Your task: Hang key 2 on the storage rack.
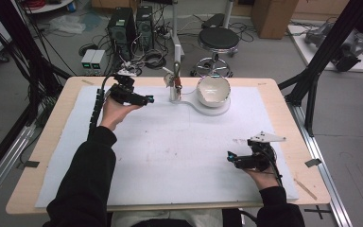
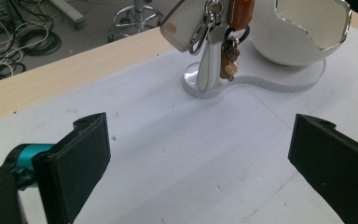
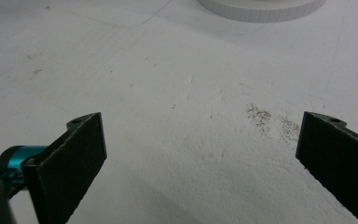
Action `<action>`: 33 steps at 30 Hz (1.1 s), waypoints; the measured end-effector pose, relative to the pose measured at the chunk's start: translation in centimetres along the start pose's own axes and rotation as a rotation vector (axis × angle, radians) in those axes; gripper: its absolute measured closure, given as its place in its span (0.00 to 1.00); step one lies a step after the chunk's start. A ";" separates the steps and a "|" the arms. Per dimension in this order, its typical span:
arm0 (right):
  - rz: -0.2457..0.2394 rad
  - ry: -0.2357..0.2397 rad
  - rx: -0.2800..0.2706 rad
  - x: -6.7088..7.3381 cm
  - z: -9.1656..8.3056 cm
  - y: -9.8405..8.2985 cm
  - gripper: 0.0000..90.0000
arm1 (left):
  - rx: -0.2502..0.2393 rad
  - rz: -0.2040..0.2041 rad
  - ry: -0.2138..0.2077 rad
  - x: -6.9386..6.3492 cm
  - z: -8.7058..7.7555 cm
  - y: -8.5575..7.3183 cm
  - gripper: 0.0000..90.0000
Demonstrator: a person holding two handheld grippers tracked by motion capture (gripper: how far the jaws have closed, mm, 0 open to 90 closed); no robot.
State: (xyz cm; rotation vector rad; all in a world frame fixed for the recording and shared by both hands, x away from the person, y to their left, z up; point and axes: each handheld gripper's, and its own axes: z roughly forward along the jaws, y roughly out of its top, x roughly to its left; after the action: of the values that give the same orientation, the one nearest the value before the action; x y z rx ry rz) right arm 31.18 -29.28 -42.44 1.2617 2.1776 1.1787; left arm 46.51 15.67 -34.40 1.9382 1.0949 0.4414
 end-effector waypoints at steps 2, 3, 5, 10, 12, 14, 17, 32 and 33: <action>-0.001 -0.001 0.000 0.0 0.0 0.0 0.01 | 0.003 -0.003 0.006 0.2 -0.2 -0.6 0.07; -0.002 -0.001 0.000 0.0 0.0 0.0 0.01 | 0.004 -0.003 0.012 0.2 -0.3 -0.9 0.07; -0.002 -0.001 0.000 0.0 0.0 0.0 0.01 | 0.007 -0.012 0.020 0.4 -0.5 -1.5 0.07; -0.004 -0.003 -0.001 0.0 0.0 0.0 0.01 | 0.027 -0.012 0.019 0.6 -1.0 -2.9 0.07; -0.002 -0.006 0.003 0.0 0.0 0.0 0.01 | 0.032 -0.016 0.017 0.7 -1.3 -3.4 0.07; -0.004 -0.007 0.004 0.0 0.0 0.0 0.01 | 0.034 -0.014 0.021 0.8 -1.6 -3.8 0.07; -0.006 -0.007 0.004 0.0 0.0 0.0 0.01 | 0.043 -0.011 0.027 0.7 -2.2 -4.3 0.07; -0.007 -0.007 0.004 -0.1 0.1 0.0 0.01 | 0.057 -0.001 0.044 0.7 -4.3 -6.7 0.07; -0.008 -0.008 0.004 -0.1 0.1 0.0 0.01 | 0.058 -0.001 0.047 0.7 -4.4 -6.8 0.07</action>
State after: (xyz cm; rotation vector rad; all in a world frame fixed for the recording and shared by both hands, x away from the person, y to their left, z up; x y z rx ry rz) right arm 31.27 -29.30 -42.49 1.2556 2.1789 1.1643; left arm 40.47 20.19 -37.41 1.9866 1.1494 0.4613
